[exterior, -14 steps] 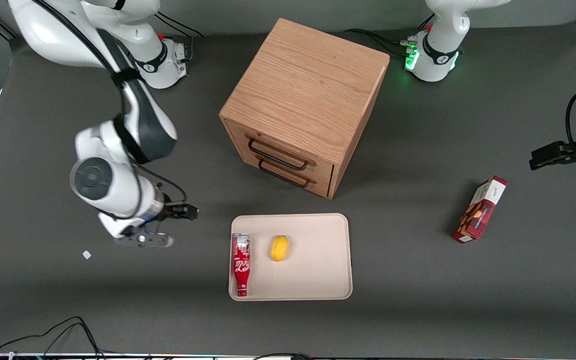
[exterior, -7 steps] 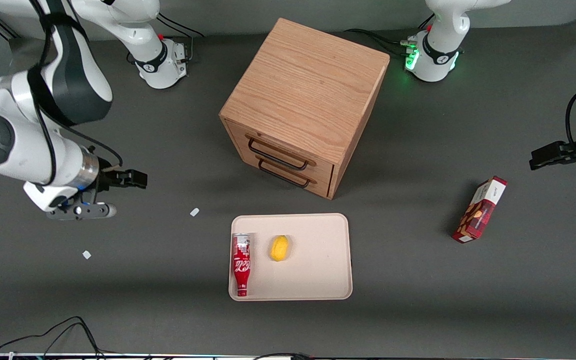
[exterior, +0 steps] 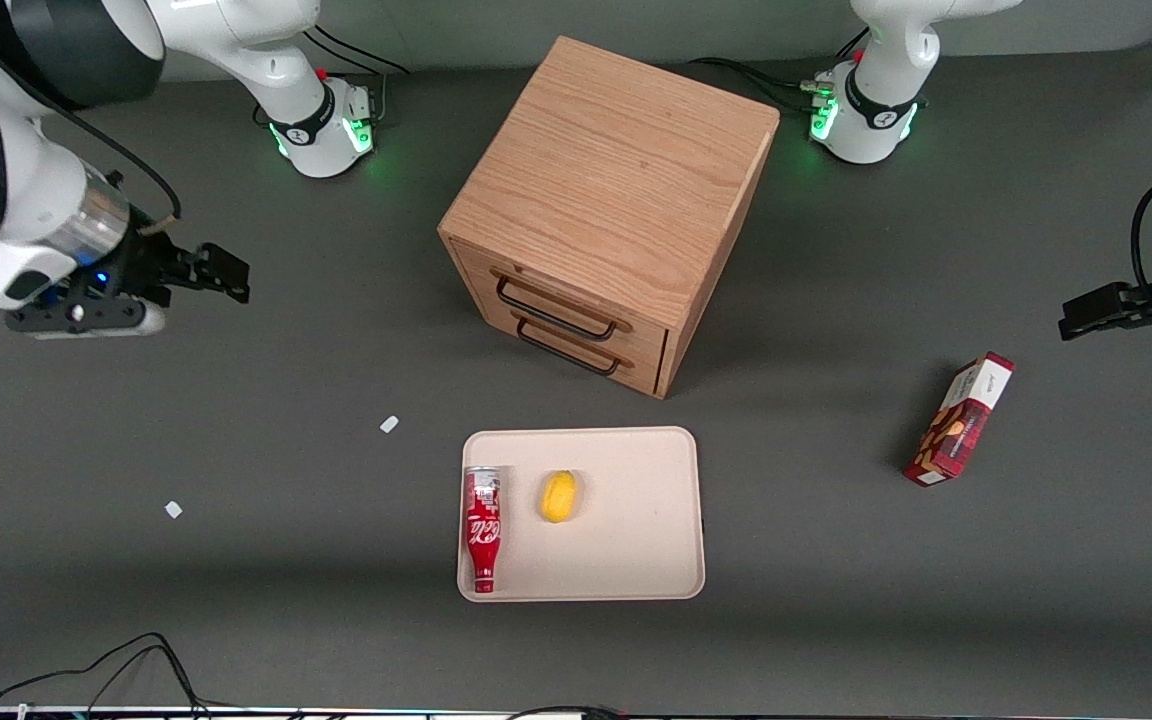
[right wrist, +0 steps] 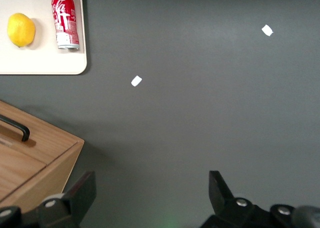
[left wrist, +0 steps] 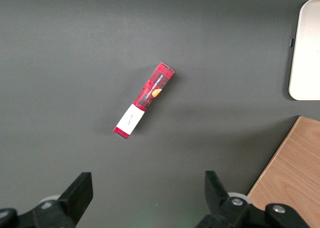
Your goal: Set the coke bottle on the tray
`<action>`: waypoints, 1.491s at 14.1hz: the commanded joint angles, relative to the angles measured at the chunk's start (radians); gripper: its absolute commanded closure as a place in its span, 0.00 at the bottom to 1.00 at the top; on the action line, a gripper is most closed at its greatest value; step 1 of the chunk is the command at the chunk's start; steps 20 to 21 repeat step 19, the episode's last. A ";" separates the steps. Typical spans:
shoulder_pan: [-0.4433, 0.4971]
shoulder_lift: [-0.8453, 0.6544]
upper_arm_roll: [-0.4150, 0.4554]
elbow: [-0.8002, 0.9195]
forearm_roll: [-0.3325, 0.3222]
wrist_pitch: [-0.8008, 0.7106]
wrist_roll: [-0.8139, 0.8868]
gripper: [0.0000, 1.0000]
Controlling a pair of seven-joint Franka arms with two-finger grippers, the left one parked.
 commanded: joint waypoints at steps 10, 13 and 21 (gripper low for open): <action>0.002 -0.030 -0.042 -0.016 0.029 -0.059 -0.041 0.00; 0.006 -0.031 -0.054 -0.013 0.028 -0.067 -0.042 0.00; 0.006 -0.033 -0.056 0.005 0.025 -0.102 -0.044 0.00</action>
